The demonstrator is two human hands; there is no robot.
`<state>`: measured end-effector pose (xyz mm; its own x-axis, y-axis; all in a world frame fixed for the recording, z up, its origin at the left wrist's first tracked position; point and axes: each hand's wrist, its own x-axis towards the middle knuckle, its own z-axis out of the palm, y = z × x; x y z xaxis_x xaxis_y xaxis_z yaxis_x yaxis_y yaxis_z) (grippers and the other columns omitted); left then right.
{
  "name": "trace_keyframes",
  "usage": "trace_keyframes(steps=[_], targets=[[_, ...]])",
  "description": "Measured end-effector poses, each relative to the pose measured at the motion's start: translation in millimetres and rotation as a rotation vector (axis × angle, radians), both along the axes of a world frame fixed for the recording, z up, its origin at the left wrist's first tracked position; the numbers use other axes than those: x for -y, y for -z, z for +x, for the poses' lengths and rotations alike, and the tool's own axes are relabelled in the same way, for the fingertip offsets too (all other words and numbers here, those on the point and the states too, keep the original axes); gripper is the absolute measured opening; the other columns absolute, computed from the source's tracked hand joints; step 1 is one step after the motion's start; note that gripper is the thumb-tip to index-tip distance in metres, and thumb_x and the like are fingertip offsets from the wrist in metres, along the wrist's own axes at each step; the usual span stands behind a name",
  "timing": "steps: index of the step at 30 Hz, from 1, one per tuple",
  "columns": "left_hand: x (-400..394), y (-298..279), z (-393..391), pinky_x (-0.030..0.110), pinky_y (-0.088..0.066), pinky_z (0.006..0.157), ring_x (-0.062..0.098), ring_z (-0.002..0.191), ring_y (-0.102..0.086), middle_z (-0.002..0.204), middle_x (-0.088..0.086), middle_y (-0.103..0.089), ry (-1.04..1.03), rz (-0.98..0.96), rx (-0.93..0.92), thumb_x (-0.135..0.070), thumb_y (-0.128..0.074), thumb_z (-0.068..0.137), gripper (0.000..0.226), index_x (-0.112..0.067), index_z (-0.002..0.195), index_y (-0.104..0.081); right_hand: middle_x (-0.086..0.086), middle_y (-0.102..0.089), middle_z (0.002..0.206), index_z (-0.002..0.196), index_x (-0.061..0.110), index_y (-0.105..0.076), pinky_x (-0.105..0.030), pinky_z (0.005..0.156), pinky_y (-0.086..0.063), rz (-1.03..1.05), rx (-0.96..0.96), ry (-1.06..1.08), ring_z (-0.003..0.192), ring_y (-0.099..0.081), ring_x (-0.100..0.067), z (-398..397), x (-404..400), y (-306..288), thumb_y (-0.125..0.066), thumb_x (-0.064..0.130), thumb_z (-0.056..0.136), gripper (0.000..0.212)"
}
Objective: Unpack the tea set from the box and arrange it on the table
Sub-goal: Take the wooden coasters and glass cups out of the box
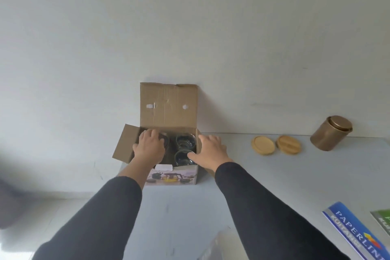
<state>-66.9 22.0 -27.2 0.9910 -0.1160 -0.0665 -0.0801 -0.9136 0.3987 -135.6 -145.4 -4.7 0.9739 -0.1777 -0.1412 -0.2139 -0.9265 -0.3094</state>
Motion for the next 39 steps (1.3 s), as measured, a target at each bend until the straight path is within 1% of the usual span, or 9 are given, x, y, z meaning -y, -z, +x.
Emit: trace_keyframes(steps=[2, 4, 6, 8, 13, 24, 33, 36, 39], targets=[[-5.8, 16.1, -6.1, 0.053, -0.018, 0.115, 0.024, 0.147, -0.006, 0.158, 0.001, -0.014, 0.123, 0.103, -0.046, -0.029, -0.03, 0.101, 0.046, -0.02, 0.146, -0.025, -0.005, -0.042, 0.138, 0.133, 0.013, -0.045, -0.043, 0.097, -0.035, -0.068, -0.014, -0.047, 0.128, -0.032, -0.026, 0.5, -6.7, 8.5, -0.054, 0.051, 0.083, 0.063], [-8.4, 32.4, -15.4, 0.054, -0.009, 0.116, 0.024, 0.147, 0.012, 0.16, -0.001, 0.007, 0.202, 0.232, -0.097, -0.032, -0.025, 0.102, 0.054, -0.021, 0.152, -0.006, -0.003, -0.041, 0.141, 0.13, 0.012, -0.05, -0.042, 0.099, -0.034, -0.126, -0.001, -0.081, 0.131, -0.03, -0.024, 2.5, -11.5, 16.1, -0.052, 0.053, 0.083, 0.062], [-10.5, 44.6, -23.4, 0.054, -0.004, 0.117, 0.025, 0.145, 0.021, 0.158, 0.0, 0.02, 0.232, 0.327, -0.093, -0.032, -0.019, 0.102, 0.058, -0.021, 0.151, 0.011, -0.001, -0.042, 0.142, 0.13, 0.013, -0.051, -0.044, 0.103, -0.032, -0.165, 0.0, -0.071, 0.134, -0.028, -0.025, 5.2, -17.9, 23.2, -0.051, 0.056, 0.083, 0.063], [-12.3, 50.0, -24.7, 0.055, -0.002, 0.117, 0.026, 0.143, 0.025, 0.156, 0.002, 0.025, 0.246, 0.374, -0.054, -0.031, -0.016, 0.102, 0.059, -0.02, 0.149, 0.017, -0.002, -0.044, 0.141, 0.13, 0.015, -0.05, -0.047, 0.105, -0.03, -0.188, -0.019, -0.031, 0.135, -0.027, -0.027, 7.9, -26.6, 29.3, -0.05, 0.061, 0.082, 0.067], [-13.7, 51.5, -20.6, 0.055, 0.0, 0.116, 0.025, 0.143, 0.027, 0.156, 0.002, 0.027, 0.263, 0.371, -0.071, -0.026, -0.022, 0.101, 0.063, -0.02, 0.149, 0.019, -0.002, -0.047, 0.139, 0.134, 0.017, -0.046, -0.047, 0.103, -0.031, -0.151, -0.128, 0.097, 0.132, -0.031, -0.028, 16.2, -45.5, 32.3, -0.059, 0.066, 0.075, 0.078], [-13.3, 51.6, -16.8, 0.056, 0.002, 0.115, 0.027, 0.142, 0.028, 0.155, 0.002, 0.029, 0.267, 0.372, -0.102, -0.022, -0.031, 0.099, 0.072, -0.022, 0.147, 0.022, -0.006, -0.055, 0.129, 0.128, 0.016, -0.052, -0.039, 0.098, -0.037, -0.185, -0.224, 0.175, 0.122, -0.044, -0.027, 34.0, -57.9, 36.0, -0.063, 0.068, 0.073, 0.076], [-13.5, 50.7, -15.5, 0.056, 0.003, 0.114, 0.026, 0.142, 0.029, 0.155, 0.001, 0.029, 0.274, 0.341, -0.118, -0.02, -0.032, 0.099, 0.073, -0.023, 0.147, 0.022, -0.008, -0.053, 0.129, 0.129, 0.019, -0.049, -0.038, 0.096, -0.038, -0.124, -0.087, 0.154, 0.121, -0.045, -0.028, 32.5, -50.7, 28.6, -0.07, 0.059, 0.067, 0.077], [-14.0, 48.9, -16.3, 0.057, 0.003, 0.114, 0.026, 0.142, 0.029, 0.155, 0.001, 0.029, 0.273, 0.328, -0.119, -0.016, -0.035, 0.096, 0.077, -0.022, 0.147, 0.022, -0.007, -0.046, 0.129, 0.132, 0.021, -0.046, -0.04, 0.097, -0.045, -0.003, 0.048, 0.155, 0.12, -0.048, -0.028, 30.1, -45.9, 21.5, -0.069, 0.065, 0.062, 0.086], [-11.5, 45.3, -18.0, 0.058, 0.002, 0.114, 0.026, 0.143, 0.027, 0.156, 0.0, 0.026, 0.243, 0.296, -0.124, -0.016, -0.036, 0.096, 0.075, -0.022, 0.149, 0.017, -0.005, -0.039, 0.122, 0.133, 0.021, -0.043, -0.036, 0.09, -0.052, 0.155, 0.218, 0.157, 0.108, -0.054, -0.025, 25.6, -37.9, 8.9, -0.072, 0.062, 0.061, 0.088]])
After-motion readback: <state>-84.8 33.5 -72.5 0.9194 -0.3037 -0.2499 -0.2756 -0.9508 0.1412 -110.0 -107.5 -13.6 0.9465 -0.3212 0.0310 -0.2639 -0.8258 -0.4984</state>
